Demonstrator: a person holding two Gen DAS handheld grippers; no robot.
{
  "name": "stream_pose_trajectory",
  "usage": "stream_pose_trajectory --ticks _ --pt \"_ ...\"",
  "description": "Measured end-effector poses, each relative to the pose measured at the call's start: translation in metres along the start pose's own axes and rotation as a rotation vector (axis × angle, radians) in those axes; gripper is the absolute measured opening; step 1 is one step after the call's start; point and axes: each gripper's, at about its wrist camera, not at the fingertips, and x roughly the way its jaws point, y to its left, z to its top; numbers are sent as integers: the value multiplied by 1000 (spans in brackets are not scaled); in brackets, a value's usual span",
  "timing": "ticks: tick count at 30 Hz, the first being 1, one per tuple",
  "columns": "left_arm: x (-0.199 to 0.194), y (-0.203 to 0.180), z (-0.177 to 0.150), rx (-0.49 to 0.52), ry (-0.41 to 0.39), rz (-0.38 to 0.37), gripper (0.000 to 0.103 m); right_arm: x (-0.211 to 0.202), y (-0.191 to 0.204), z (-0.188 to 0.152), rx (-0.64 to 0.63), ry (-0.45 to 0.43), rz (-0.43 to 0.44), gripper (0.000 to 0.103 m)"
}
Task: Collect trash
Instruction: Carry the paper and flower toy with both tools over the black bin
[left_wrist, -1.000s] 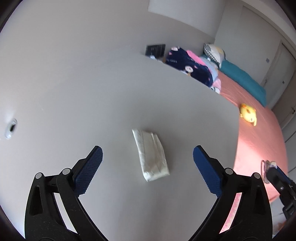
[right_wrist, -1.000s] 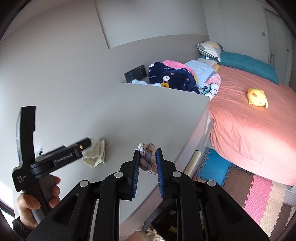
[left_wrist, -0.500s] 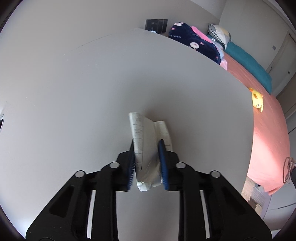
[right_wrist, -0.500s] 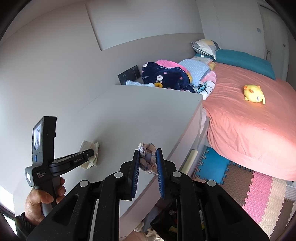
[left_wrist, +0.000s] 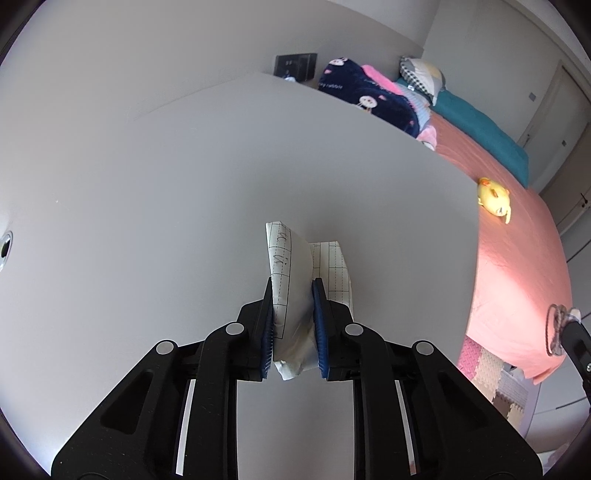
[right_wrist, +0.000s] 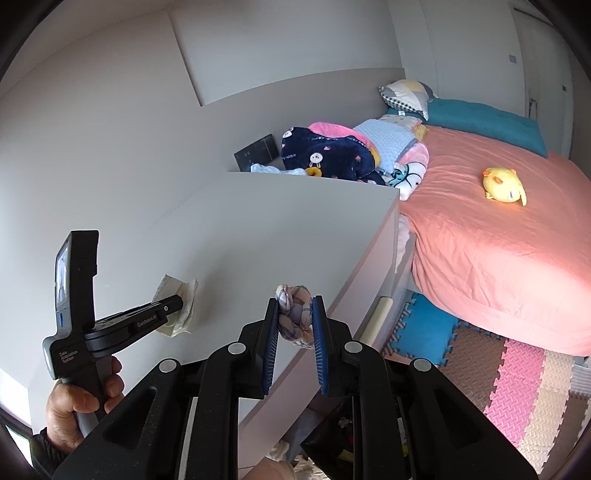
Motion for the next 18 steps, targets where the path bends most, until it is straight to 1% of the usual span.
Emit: stream_pose_trajectory --ticks 7,18 --pt "-18 -17 -7 38 -31 -15 18 -13 -4 -9 7 -13 -6 19" --pt "-45 -51 -26 109 -69 -66 18 -41 -17 -25 23 -41 -34 19"
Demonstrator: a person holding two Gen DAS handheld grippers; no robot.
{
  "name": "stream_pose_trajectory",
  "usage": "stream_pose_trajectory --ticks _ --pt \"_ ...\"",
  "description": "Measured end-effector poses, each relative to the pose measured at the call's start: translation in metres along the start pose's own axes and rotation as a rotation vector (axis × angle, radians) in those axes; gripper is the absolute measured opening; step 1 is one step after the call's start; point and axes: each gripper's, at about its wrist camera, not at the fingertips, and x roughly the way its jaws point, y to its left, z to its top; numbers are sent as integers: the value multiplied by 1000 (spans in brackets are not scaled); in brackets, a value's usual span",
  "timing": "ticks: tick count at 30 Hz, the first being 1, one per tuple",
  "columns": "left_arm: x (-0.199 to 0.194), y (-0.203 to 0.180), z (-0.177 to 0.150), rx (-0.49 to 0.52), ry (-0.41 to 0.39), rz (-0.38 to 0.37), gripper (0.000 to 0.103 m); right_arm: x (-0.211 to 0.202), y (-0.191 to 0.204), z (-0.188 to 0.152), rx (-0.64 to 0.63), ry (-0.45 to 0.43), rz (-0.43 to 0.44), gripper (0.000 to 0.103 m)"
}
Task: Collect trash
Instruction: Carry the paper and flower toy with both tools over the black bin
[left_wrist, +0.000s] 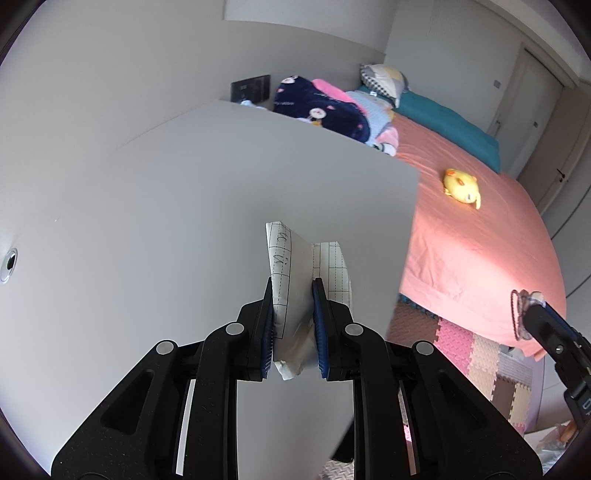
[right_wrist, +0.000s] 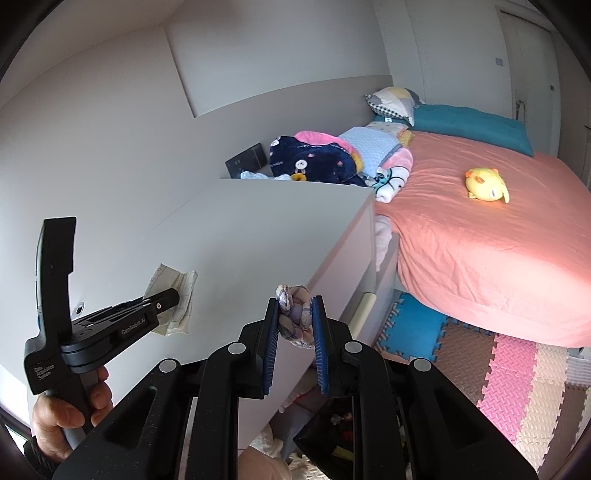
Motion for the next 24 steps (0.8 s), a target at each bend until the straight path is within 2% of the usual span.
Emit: stream_pose_trajectory --ticks 24 --pt "-4 -103 -32 221 2 -115 18 -50 -72 -31 115 -43 -93 19"
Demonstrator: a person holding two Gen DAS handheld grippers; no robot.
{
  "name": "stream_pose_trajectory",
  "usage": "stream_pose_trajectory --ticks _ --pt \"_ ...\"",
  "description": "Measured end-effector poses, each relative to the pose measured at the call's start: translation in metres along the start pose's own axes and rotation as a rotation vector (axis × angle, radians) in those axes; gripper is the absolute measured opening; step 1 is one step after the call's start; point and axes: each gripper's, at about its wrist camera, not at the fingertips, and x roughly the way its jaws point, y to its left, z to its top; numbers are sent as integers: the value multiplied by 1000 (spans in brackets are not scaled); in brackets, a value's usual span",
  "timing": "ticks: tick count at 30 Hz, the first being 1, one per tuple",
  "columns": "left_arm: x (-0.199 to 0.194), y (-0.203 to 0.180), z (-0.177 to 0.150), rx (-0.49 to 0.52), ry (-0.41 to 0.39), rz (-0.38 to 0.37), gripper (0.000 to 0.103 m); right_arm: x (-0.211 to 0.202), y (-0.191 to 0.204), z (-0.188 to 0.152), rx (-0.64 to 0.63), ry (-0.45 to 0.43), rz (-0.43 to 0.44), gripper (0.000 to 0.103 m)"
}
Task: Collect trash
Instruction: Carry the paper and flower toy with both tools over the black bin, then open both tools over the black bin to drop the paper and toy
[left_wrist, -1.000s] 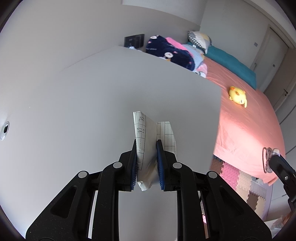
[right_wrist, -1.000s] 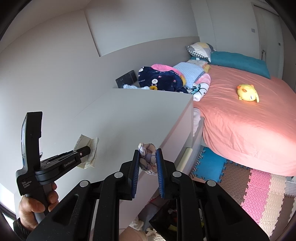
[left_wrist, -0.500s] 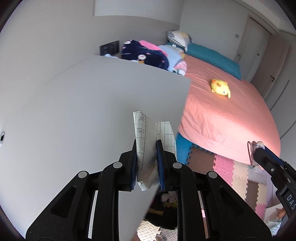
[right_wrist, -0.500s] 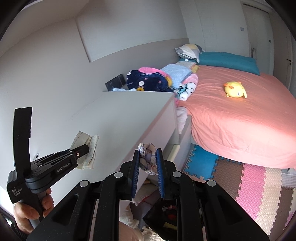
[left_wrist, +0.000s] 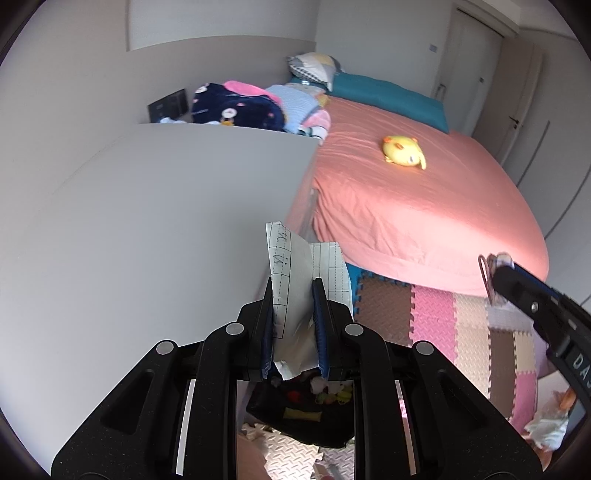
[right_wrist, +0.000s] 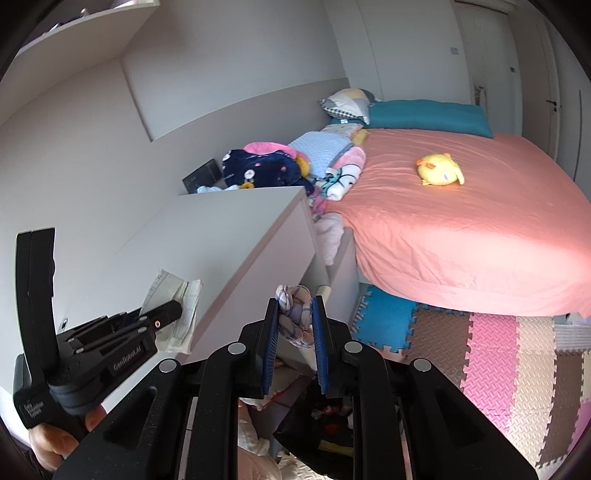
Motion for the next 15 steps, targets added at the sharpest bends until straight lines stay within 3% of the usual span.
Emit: stream_pose_trajectory --ticks 10,11,12,13,14,15 --pt "13 -26 -13 74 44 -26 21 -1 -23 -6 36 5 -34 20" --pt "15 -27 -14 81 65 -25 23 0 -23 -6 33 12 -42 30" --pt "19 -26 -14 79 81 -9 44 1 -25 -6 33 18 -53 41" --pt "18 -24 -15 69 78 4 81 1 -27 -6 39 15 -75 64" --pt "15 -24 -17 55 60 19 94 -1 -28 -6 50 -6 -101 70" --pt "11 -21 -17 43 32 24 97 -3 -29 -6 54 -23 -117 70"
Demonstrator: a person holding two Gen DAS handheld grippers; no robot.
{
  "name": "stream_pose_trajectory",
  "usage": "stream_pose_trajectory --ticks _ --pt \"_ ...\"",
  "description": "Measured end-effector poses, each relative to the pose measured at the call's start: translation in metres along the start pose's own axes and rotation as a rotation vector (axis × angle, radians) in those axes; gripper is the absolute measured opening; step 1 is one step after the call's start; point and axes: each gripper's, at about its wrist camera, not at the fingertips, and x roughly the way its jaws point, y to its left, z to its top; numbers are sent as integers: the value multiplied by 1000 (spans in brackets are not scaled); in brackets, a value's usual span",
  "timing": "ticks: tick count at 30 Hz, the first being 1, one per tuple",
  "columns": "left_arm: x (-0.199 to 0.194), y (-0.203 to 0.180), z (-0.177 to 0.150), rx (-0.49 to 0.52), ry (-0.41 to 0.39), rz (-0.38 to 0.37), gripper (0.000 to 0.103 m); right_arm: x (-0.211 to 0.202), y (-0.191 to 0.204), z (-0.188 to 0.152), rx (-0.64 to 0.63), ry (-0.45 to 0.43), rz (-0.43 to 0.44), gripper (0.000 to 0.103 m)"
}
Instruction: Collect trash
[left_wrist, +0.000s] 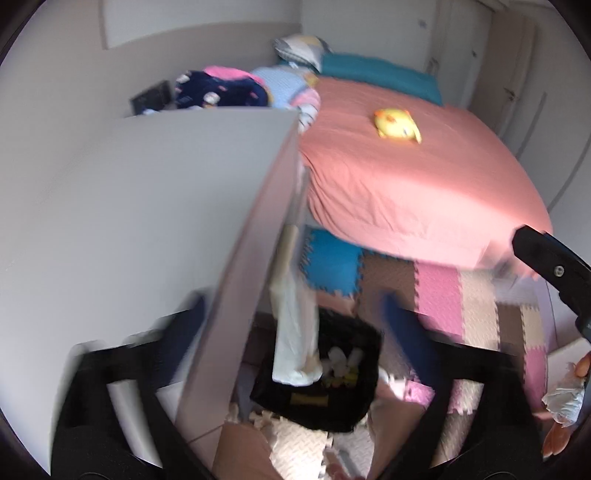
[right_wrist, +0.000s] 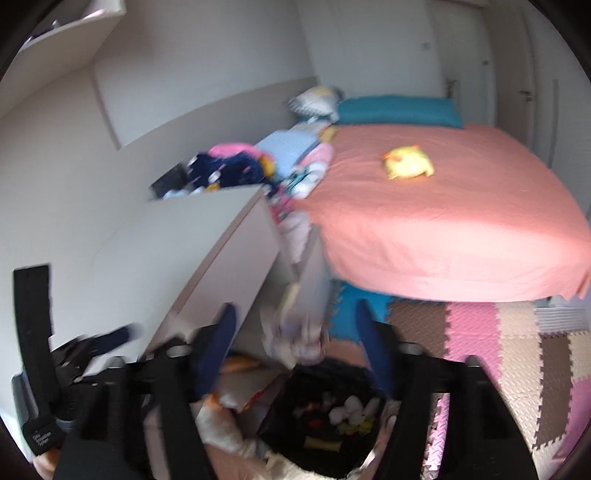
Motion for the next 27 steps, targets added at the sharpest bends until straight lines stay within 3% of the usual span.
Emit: stream_pose_trajectory --ticks 27 --pt "-8 4 1 8 -17 47 97 0 -10 0 22 5 11 70"
